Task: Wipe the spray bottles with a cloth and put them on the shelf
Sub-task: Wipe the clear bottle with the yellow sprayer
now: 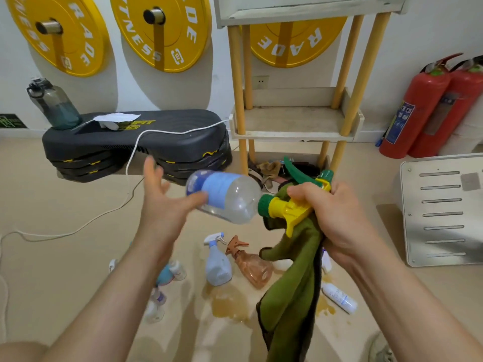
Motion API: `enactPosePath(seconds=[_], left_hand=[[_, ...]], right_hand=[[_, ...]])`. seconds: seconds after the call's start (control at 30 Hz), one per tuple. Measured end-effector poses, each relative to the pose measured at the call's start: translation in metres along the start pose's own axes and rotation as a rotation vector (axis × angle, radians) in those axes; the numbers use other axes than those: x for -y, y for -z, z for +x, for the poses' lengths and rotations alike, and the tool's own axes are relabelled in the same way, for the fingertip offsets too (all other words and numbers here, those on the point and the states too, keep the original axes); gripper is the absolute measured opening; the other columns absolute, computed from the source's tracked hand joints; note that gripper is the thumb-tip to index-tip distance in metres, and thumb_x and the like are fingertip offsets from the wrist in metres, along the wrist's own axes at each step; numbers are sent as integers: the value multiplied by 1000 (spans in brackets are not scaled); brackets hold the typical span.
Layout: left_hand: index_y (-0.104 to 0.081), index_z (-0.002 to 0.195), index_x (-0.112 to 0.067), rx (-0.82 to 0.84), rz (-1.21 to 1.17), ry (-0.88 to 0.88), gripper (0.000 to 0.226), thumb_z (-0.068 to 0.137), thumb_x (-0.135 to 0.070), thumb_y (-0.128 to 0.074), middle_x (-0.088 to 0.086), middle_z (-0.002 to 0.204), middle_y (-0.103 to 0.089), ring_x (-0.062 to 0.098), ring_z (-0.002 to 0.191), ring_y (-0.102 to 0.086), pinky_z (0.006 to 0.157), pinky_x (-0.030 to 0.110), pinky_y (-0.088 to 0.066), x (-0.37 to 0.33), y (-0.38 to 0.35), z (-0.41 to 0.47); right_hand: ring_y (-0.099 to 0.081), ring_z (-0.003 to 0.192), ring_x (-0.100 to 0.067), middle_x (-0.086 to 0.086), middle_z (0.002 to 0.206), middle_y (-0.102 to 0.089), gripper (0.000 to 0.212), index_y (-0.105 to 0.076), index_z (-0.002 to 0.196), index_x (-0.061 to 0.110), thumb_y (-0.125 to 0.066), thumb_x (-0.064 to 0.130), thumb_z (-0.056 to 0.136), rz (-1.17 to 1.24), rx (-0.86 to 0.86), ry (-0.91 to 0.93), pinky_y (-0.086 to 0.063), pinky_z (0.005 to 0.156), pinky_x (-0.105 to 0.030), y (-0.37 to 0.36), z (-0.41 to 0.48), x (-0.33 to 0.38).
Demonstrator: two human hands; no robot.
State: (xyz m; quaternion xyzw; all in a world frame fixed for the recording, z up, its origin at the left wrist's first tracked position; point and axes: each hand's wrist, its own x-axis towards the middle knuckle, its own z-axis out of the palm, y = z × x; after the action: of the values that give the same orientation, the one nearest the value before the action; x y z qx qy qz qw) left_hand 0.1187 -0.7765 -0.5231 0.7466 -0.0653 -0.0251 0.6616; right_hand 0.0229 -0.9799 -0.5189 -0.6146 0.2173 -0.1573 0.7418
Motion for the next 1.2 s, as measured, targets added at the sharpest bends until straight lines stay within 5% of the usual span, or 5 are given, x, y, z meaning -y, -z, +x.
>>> enactPosePath(seconds=[0.13, 0.4, 0.63, 0.87, 1.2], left_hand=[[-5, 142, -66, 677, 748, -272, 117, 59, -43, -84, -26, 160, -11, -6, 145, -16, 121, 37, -20, 6, -9, -16], [-41, 123, -45, 235, 341, -140, 85, 55, -29, -91, -13, 106, -65, 2, 86, -65, 72, 19, -53, 32, -52, -30], [-50, 117, -24, 234, 111, -99, 39, 92, 5, -57, -12, 103, -63, -10, 96, -63, 72, 6, -48, 11, -53, -31], [-35, 116, -59, 315, 261, -48, 81, 55, -27, -78, -15, 103, -69, 6, 90, -69, 82, 37, -59, 8, -57, -49], [-4, 135, -40, 140, 1081, -375, 84, 78, -53, -65, -4, 109, -44, 22, 94, -58, 66, 31, -42, 2, -56, -47]], right_hand=[[-56, 62, -33, -19, 68, -56, 16, -60, 59, 11, -75, 14, 64, -187, 131, -8, -52, 62, -44, 3, 6, 12], [-71, 94, -21, -8, 101, -75, 40, -78, 95, 17, -66, 53, 82, 120, 252, -51, -55, 92, -42, -20, 3, 8], [-17, 148, -4, 7, 155, -39, 50, -62, 132, 33, -30, 53, 101, -721, 288, 738, -14, 117, -24, -43, -23, -46], [-71, 93, -14, 1, 98, -71, 23, -62, 100, 22, -78, 19, 84, -3, 66, 237, -60, 81, -33, -37, -3, -31], [-64, 69, -13, -8, 75, -68, 42, -65, 82, 9, -59, 49, 94, -137, 154, -74, -52, 69, -38, -50, -3, -28]])
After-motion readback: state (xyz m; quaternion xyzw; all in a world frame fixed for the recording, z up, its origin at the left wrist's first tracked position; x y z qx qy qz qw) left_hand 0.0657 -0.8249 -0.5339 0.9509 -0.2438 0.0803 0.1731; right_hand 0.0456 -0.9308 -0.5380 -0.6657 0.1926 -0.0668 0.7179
